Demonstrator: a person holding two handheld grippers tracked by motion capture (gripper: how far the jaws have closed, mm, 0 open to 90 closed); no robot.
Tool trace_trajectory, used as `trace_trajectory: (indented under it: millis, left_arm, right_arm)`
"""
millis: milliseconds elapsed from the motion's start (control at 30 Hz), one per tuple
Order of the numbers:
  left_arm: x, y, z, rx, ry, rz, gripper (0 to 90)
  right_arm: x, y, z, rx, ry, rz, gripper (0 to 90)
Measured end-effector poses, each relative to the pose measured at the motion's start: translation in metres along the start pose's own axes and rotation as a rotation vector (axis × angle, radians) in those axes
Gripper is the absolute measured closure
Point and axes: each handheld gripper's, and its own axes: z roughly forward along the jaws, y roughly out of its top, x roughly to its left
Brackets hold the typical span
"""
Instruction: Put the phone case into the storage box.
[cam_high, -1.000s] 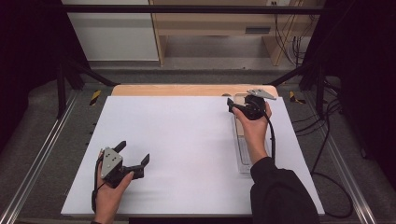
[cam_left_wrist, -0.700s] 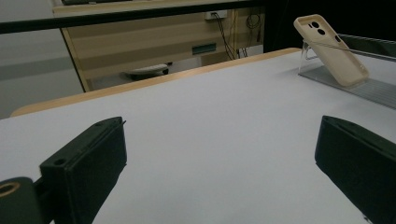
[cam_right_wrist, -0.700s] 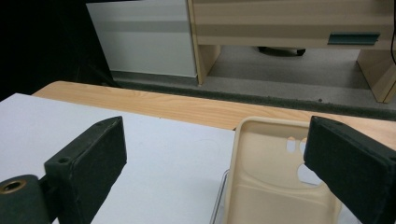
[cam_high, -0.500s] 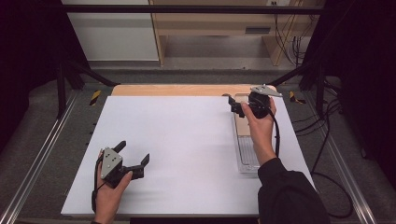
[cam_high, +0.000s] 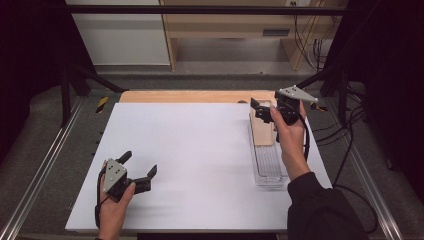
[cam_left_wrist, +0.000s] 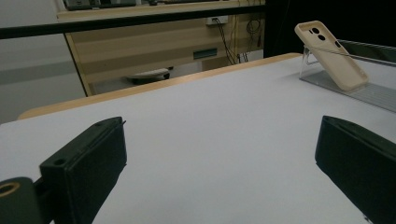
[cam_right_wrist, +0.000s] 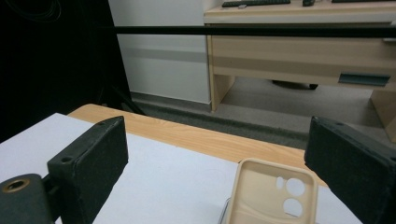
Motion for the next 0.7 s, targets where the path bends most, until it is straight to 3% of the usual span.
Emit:
trace_trajectory:
  millis: [167,500,700]
  left_arm:
    - [0.005,-0.003,-0.005,-0.003,0.006,-0.017,2.0]
    - [0.017,-0.007,-0.016,-0.028,0.019,-0.064,2.0]
    - [0.02,-0.007,-0.018,-0.038,0.019,-0.066,2.0]
  right_arm:
    - [0.0,0.002,-0.008,-0.028,0.009,-0.033,6.3]
    - [-0.005,0.004,-0.017,-0.065,0.032,-0.032,5.5]
    - [-0.007,0.005,-0.024,-0.092,0.039,-0.044,4.7]
